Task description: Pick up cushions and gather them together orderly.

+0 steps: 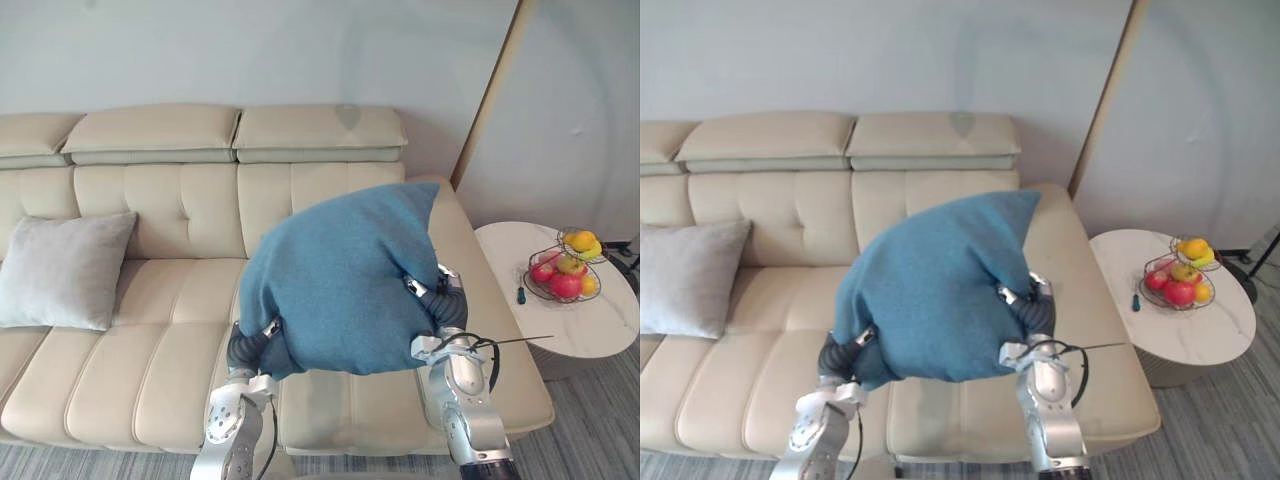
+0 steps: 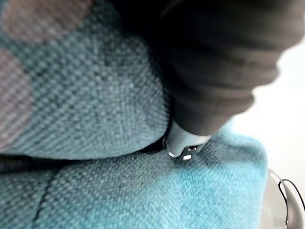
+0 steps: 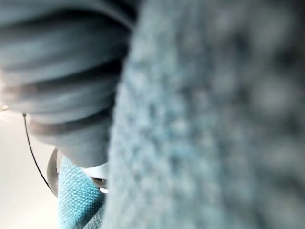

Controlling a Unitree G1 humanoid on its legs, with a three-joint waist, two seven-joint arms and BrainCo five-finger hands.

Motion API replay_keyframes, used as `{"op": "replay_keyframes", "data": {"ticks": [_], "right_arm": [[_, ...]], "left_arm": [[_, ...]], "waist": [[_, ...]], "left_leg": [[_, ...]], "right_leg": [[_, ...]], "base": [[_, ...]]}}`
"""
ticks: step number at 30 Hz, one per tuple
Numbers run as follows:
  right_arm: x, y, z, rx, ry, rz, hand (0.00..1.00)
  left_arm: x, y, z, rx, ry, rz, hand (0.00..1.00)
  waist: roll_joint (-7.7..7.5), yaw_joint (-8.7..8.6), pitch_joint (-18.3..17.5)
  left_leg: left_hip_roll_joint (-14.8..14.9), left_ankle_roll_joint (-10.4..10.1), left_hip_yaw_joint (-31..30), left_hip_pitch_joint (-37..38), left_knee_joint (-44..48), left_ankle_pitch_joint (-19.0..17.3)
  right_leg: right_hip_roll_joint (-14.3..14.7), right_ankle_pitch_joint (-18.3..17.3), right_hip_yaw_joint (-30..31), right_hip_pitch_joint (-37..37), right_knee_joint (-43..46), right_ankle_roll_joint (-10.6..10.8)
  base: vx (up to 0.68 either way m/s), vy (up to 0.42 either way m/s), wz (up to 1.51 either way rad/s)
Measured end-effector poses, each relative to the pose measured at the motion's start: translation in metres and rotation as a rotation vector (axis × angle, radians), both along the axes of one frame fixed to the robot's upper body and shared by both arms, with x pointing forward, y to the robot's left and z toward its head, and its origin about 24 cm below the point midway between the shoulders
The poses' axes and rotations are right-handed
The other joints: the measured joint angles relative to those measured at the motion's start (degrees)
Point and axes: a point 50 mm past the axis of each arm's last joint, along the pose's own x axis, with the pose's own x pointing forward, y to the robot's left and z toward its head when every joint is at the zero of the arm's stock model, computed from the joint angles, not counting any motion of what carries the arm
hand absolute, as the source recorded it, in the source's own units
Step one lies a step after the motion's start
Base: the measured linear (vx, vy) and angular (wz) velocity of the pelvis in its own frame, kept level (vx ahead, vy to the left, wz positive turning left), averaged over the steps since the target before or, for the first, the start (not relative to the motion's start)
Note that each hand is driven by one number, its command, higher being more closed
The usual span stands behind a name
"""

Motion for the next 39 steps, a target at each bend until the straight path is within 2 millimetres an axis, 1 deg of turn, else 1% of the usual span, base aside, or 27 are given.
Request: {"op": "replay_keyframes", "data": {"ticks": [1, 3, 4, 5, 6, 9, 12, 15, 19, 20, 21, 22, 23, 24, 25, 26, 27, 28, 29, 30, 31, 32, 34, 35, 36, 37, 39], "right_arm": [[0.000, 0.001, -0.001, 0.002, 0.004, 0.001, 1.00], [0.001, 0.001, -0.002, 0.003, 0.009, 0.002, 1.00], [0.001, 0.001, -0.002, 0.003, 0.009, 0.002, 1.00], [0.002, 0.002, -0.004, 0.008, 0.018, 0.003, 1.00], [0.002, 0.003, -0.005, 0.009, 0.022, 0.003, 1.00], [0.002, 0.003, -0.021, 0.010, 0.089, 0.000, 1.00], [0.001, 0.002, -0.035, 0.004, 0.151, -0.001, 1.00], [0.000, 0.002, -0.047, -0.004, 0.207, -0.001, 1.00], [0.004, 0.003, -0.048, -0.060, 0.217, -0.004, 1.00], [0.017, 0.004, -0.045, -0.105, 0.207, -0.009, 1.00], [0.022, 0.004, -0.042, -0.114, 0.197, -0.011, 1.00], [0.034, 0.007, -0.033, -0.132, 0.165, -0.018, 1.00], [0.037, 0.009, -0.028, -0.142, 0.149, -0.022, 1.00], [0.049, 0.016, -0.013, -0.152, 0.094, -0.024, 1.00], [0.058, 0.022, 0.002, -0.170, 0.039, -0.026, 1.00], [0.062, 0.024, 0.007, -0.180, 0.020, -0.029, 1.00], [0.069, 0.030, 0.021, -0.186, -0.028, -0.037, 1.00], [0.072, 0.031, 0.026, -0.184, -0.046, -0.046, 1.00], [0.080, 0.033, 0.042, -0.180, -0.094, -0.076, 1.00], [0.081, 0.034, 0.045, -0.181, -0.105, -0.081, 1.00], [0.087, 0.035, 0.059, -0.194, -0.148, -0.114, 1.00], [0.094, 0.036, 0.074, -0.191, -0.190, -0.137, 1.00], [0.101, 0.035, 0.096, -0.170, -0.253, -0.175, 1.00], [0.106, 0.035, 0.115, -0.154, -0.306, -0.202, 1.00], [0.110, 0.034, 0.141, -0.148, -0.384, -0.253, 1.00], [0.112, 0.033, 0.151, -0.145, -0.412, -0.272, 1.00], [0.117, 0.027, 0.197, -0.145, -0.538, -0.354, 1.00]], "left_arm": [[0.000, 0.001, 0.000, 0.006, 0.000, -0.002, 1.00], [-0.001, 0.001, -0.001, 0.014, 0.009, -0.013, 1.00], [-0.001, 0.001, -0.001, 0.014, 0.009, -0.013, 1.00], [-0.001, 0.002, -0.001, 0.023, 0.010, -0.016, 1.00], [-0.001, 0.003, -0.001, 0.028, 0.010, -0.017, 1.00], [-0.002, 0.006, -0.002, 0.046, 0.014, -0.022, 1.00], [-0.004, 0.007, -0.010, 0.053, 0.051, -0.022, 1.00], [-0.006, 0.010, -0.017, 0.101, 0.082, -0.045, 1.00], [-0.004, 0.010, -0.016, 0.127, 0.076, -0.049, 1.00], [0.003, 0.010, -0.011, 0.134, 0.054, -0.032, 1.00], [0.008, 0.010, -0.007, 0.136, 0.037, -0.026, 1.00], [0.020, 0.010, 0.002, 0.144, -0.003, -0.007, 1.00], [0.024, 0.011, 0.006, 0.150, -0.017, 0.003, 1.00], [0.035, 0.013, 0.016, 0.162, -0.059, 0.036, 1.00], [0.046, 0.014, 0.027, 0.164, -0.100, 0.066, 1.00], [0.049, 0.014, 0.031, 0.164, -0.113, 0.078, 1.00], [0.059, 0.015, 0.043, 0.162, -0.157, 0.113, 1.00], [0.064, 0.015, 0.049, 0.160, -0.181, 0.126, 1.00], [0.078, 0.013, 0.069, 0.155, -0.252, 0.149, 1.00], [0.081, 0.013, 0.074, 0.153, -0.269, 0.153, 1.00], [0.093, 0.010, 0.092, 0.150, -0.327, 0.174, 1.00], [0.106, 0.008, 0.110, 0.166, -0.387, 0.184, 1.00], [0.122, 0.007, 0.134, 0.188, -0.462, 0.195, 1.00], [0.132, 0.005, 0.156, 0.202, -0.525, 0.198, 1.00], [0.145, 0.001, 0.188, 0.213, -0.616, 0.203, 1.00], [0.149, -0.001, 0.200, 0.217, -0.650, 0.205, 1.00], [0.159, -0.009, 0.256, 0.230, -0.806, 0.214, 1.00]], "waist": [[-1.30, 0.00, -0.1], [-2.34, -0.19, -0.2], [-2.46, -0.33, -0.3], [-2.50, -0.36, -0.3], [-2.48, -0.36, -0.3], [-2.52, -0.53, -0.6], [-2.23, -0.64, -0.9], [-2.59, -1.02, -1.5], [-3.08, -1.41, -1.8], [-3.01, -1.34, -1.5], [-3.00, -1.12, -1.2], [-3.05, -0.57, -0.3], [-3.03, -0.42, 0.1], [-2.93, 0.54, 1.8], [-2.65, 0.91, 3.9], [-2.57, 0.86, 4.2], [-2.36, 1.12, 4.4], [-2.26, 1.40, 4.5], [-2.04, 2.36, 5.2], [-1.99, 2.61, 5.3], [-1.84, 3.53, 5.5], [-1.41, 3.72, 5.8], [-0.92, 3.74, 6.2], [-0.73, 3.77, 6.4], [-0.35, 3.77, 7.0], [-0.23, 3.76, 7.6], [0.18, 3.63, 9.5]], "left_leg": [[-1.6, 0.1, 0.8, 0.3, -0.9, 0.1], [-3.8, 1.0, 1.4, 0.4, -0.8, -0.2], [-4.3, 1.4, 1.6, 0.5, -0.8, -0.5], [-5.2, 1.5, 1.5, 1.0, -0.9, -0.6], [-5.4, 1.5, 1.5, 1.0, -0.9, -0.6], [-5.5, 1.5, 0.4, 1.2, -1.1, -0.5], [-5.6, 0.8, -0.8, 1.5, -2.7, -0.1], [-5.9, 0.5, -1.1, 2.6, -5.0, 1.1], [-6.1, 0.3, -1.9, 2.9, -8.6, 3.9], [-6.0, 0.3, -3.1, 1.5, -9.2, 5.1], [-5.9, 0.3, -3.5, 0.6, -9.4, 5.6], [-5.7, 0.3, -4.2, -1.1, -10.1, 6.9], [-5.6, 0.3, -4.4, -1.8, -10.3, 7.3], [-5.3, 0.3, -4.6, -3.3, -10.9, 8.4], [-5.1, 0.3, -4.9, -4.5, -10.8, 9.0], [-5.1, 0.3, -5.0, -5.3, -10.7, 9.3], [-5.1, 0.5, -5.6, -8.4, -10.7, 10.2], [-5.1, 0.4, -5.8, -9.6, -10.7, 10.4], [-5.1, -0.1, -5.9, -12.2, -10.9, 11.1], [-5.0, -0.1, -5.9, -12.8, -10.9, 11.3], [-5.1, -0.4, -5.9, -14.5, -11.1, 11.9], [-5.1, -0.2, -6.1, -15.8, -11.7, 12.7], [-5.1, -0.2, -6.6, -17.3, -13.0, 14.0], [-5.1, -0.6, -7.0, -18.6, -14.2, 15.0], [-5.0, -0.7, -7.3, -20.1, -16.2, 16.6], [-5.0, -0.7, -7.3, -20.2, -16.8, 17.2], [-5.3, -0.4, -7.5, -22.5, -19.0, 19.4]], "right_leg": [[-1.4, 0.4, 0.9, -0.1, -1.0, 0.1], [-3.1, 1.4, 1.7, 0.4, -2.7, 0.7], [-3.4, 1.6, 1.7, 0.9, -3.2, 0.9], [-3.8, 2.2, 2.6, 1.0, -3.4, 1.8], [-3.8, 2.3, 2.6, 1.0, -3.4, 1.9], [-3.5, 2.7, 2.8, 2.1, -5.5, 2.5], [-3.0, 3.9, 3.5, 2.1, -7.6, 2.3], [-3.0, 4.3, 4.0, 2.2, -8.4, 2.3], [-2.8, 4.3, 3.6, 1.5, -8.5, 2.4], [-2.4, 4.8, 3.0, 0.2, -8.3, 2.2], [-2.3, 5.1, 2.7, -0.5, -8.3, 2.1], [-1.8, 5.8, 2.3, -2.2, -8.3, 1.8], [-1.6, 6.0, 2.2, -2.8, -8.3, 1.7], [-1.3, 6.7, 2.1, -4.3, -8.1, 1.5], [-1.1, 6.8, 2.0, -5.8, -6.9, 1.7], [-1.1, 6.8, 1.9, -6.7, -6.3, 1.7], [-1.1, 6.8, 1.6, -10.3, -4.5, 1.7], [-1.2, 6.7, 1.4, -11.6, -3.8, 1.6], [-1.2, 6.5, 1.1, -14.9, -2.2, 1.5], [-1.3, 6.5, 1.1, -15.6, -1.8, 1.5], [-1.5, 6.4, 1.0, -18.1, -0.2, 1.6], [-1.6, 6.4, 0.7, -19.9, 0.7, 1.7], [-1.6, 6.4, 0.4, -22.1, 1.1, 1.8], [-1.6, 6.6, 0.4, -24.0, 1.5, 2.0], [-1.6, 6.9, 0.2, -26.2, 1.9, 2.0], [-1.6, 6.9, 0.2, -26.7, 2.1, 2.0], [-1.9, 7.0, -0.1, -30.5, 3.2, 2.1]], "base": [[0.10, 0.216, -0.12], [0.11, 0.241, 0.01], [0.09, 0.150, 0.11], [0.07, 0.087, 0.06], [0.07, 0.069, -0.01], [0.03, -0.023, -0.03], [0.00, -0.028, -0.14], [-0.01, -0.011, -0.08], [-0.06, -0.033, 0.12], [-0.11, -0.033, 0.21], [-0.17, -0.037, 0.26], [-0.14, -0.023, 0.18], [-0.17, -0.021, 0.14], [-0.18, -0.005, 0.10], [-0.18, 0.007, 0.09], [-0.21, 0.024, 0.15], [-0.18, 0.026, 0.14], [-0.19, 0.029, 0.19], [-0.14, 0.020, 0.11], [-0.11, 0.009, 0.08], [-0.10, -0.009, 0.07], [-0.09, -0.017, 0.11], [-0.08, -0.016, 0.11], [-0.10, -0.037, 0.09], [-0.09, -0.039, 0.07], [-0.06, -0.040, 0.06], [-0.03, -0.017, 0.06]]}}
